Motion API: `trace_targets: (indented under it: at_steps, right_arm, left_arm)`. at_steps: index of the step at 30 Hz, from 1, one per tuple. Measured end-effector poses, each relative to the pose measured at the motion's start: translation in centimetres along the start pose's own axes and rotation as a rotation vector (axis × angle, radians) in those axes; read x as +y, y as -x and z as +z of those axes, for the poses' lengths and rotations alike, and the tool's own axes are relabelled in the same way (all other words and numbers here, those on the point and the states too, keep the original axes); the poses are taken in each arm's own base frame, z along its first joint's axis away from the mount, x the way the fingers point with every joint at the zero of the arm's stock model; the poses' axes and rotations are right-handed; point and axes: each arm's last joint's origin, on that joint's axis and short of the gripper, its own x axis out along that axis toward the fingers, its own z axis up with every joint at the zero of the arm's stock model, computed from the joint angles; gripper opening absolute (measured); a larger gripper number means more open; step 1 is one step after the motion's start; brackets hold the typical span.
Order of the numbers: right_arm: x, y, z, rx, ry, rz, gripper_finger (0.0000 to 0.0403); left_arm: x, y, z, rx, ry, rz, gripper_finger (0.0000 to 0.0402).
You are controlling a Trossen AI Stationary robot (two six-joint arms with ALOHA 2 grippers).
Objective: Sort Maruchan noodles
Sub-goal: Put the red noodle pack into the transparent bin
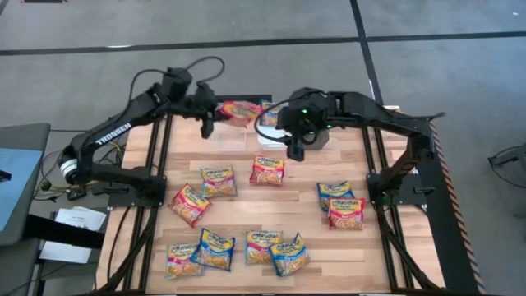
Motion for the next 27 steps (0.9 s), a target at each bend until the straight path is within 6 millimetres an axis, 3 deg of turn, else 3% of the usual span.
trace_targets:
  at_steps: [6, 10, 17, 27]
  right_arm:
    - [0.0, 1.2, -0.9, 0.062, -0.074, 0.004, 0.0198]
    - [0.3, 1.4, -1.3, 0.105, -0.098, 0.011, 0.0198]
    - [1.5, 1.4, -1.4, 0.127, -0.090, 0.011, 0.0198]
    - [2.8, 1.5, -1.2, 0.116, -0.084, 0.038, 0.0198]
  left_arm:
    - [2.9, 1.6, -0.1, -0.082, 0.037, 0.001, 0.0093]
    - [4.4, 1.6, -1.2, -0.167, 0.044, -0.044, 0.0093]
    - [6.0, -0.5, -5.8, -0.256, 0.105, 0.022, 0.0092]
    - [5.9, -2.2, -11.2, -0.395, 0.145, 0.177, 0.0096]
